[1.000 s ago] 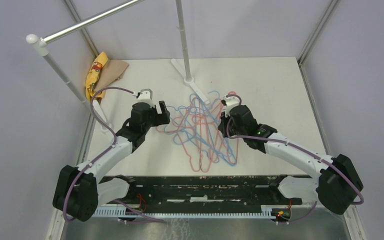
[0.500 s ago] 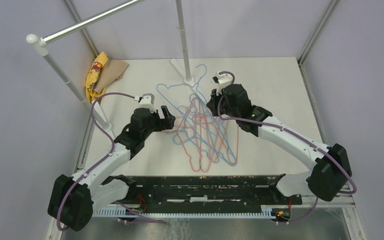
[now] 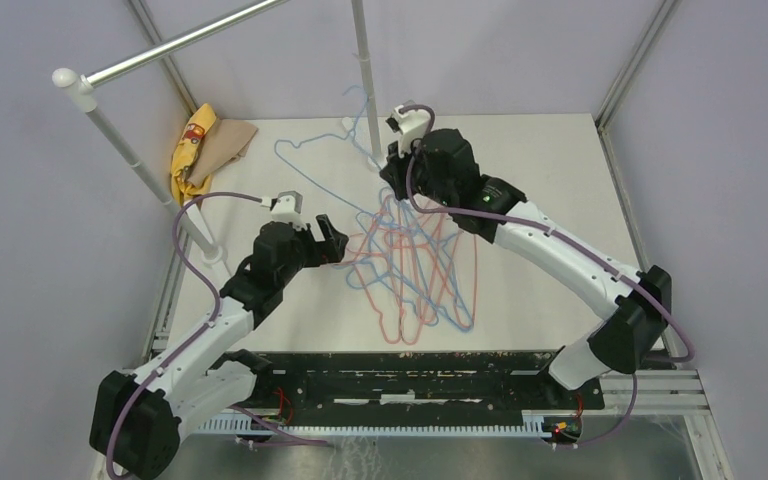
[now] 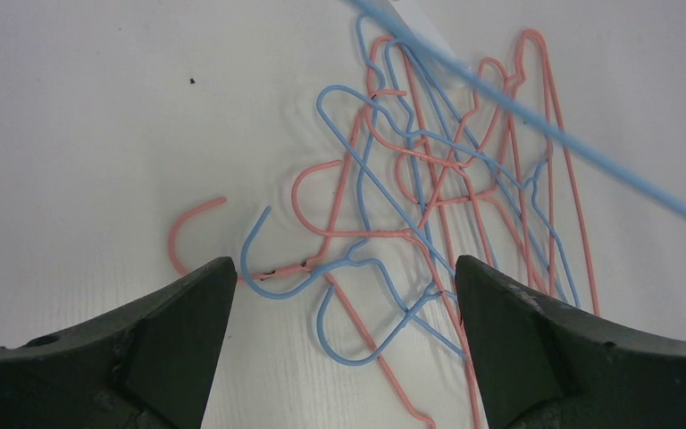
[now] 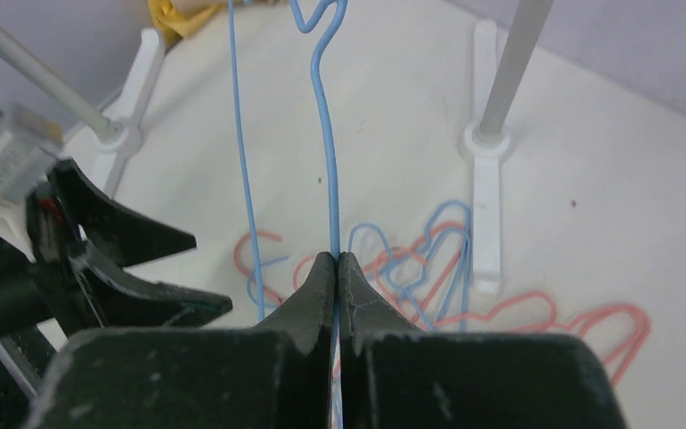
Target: Organize the hangers
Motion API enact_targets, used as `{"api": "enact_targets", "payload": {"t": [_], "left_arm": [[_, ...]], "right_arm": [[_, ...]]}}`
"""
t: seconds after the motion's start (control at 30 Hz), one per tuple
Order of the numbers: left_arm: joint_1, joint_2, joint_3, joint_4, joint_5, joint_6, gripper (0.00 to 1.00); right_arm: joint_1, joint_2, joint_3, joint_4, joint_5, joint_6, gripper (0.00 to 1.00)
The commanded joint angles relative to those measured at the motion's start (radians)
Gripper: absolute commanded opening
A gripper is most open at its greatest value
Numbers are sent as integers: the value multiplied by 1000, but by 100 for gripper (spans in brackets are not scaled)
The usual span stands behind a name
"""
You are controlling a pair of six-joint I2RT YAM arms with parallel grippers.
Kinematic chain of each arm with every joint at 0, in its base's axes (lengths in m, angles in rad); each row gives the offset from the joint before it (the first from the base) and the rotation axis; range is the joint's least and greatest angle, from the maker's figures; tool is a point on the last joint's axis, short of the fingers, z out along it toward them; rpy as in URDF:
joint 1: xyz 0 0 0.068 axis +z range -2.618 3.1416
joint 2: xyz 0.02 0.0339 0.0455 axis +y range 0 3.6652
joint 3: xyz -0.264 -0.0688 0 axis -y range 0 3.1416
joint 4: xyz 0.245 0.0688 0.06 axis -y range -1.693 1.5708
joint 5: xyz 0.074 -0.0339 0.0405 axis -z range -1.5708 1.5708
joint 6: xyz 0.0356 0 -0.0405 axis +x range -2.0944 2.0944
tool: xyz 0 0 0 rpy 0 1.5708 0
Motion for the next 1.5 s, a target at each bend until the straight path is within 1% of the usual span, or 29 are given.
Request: {"api": "enact_targets", "payload": {"t": [0.0,0.23,0.37,0.63,0.87,1.03,1.2,1.37,1.47], "left_arm": [[-8,-32,-4,5,35,-56,99],[-7,-83,-2,-3,36,-60,99],[-8,-93,-1,-22,21,-52,99],[-7,-88,-6,-19,10,-50,99],[-9,-76,-18,-19,-17,-51,99],[-7,-57,-17,-13,-22,-53,99],[-7,-38,-24,-1,-27,-55,99],[-8,-19,-29,8,-30,-58,99],[-8,-5,-29,10,-29,-59,99]], "right_arm": [[9,50,208,15,30,-111,1],[13,210,525,-19,24,-193,1],[21,256,601,-3,27,-228,1],[33,278,614,81,24,-247,1],[64,208,494,168,73,-300,1],[68,132,397,217,84,-302,1],[71,79,342,261,94,-318,1],[71,56,341,291,98,-336,1],[71,98,405,272,105,-355,1]]}}
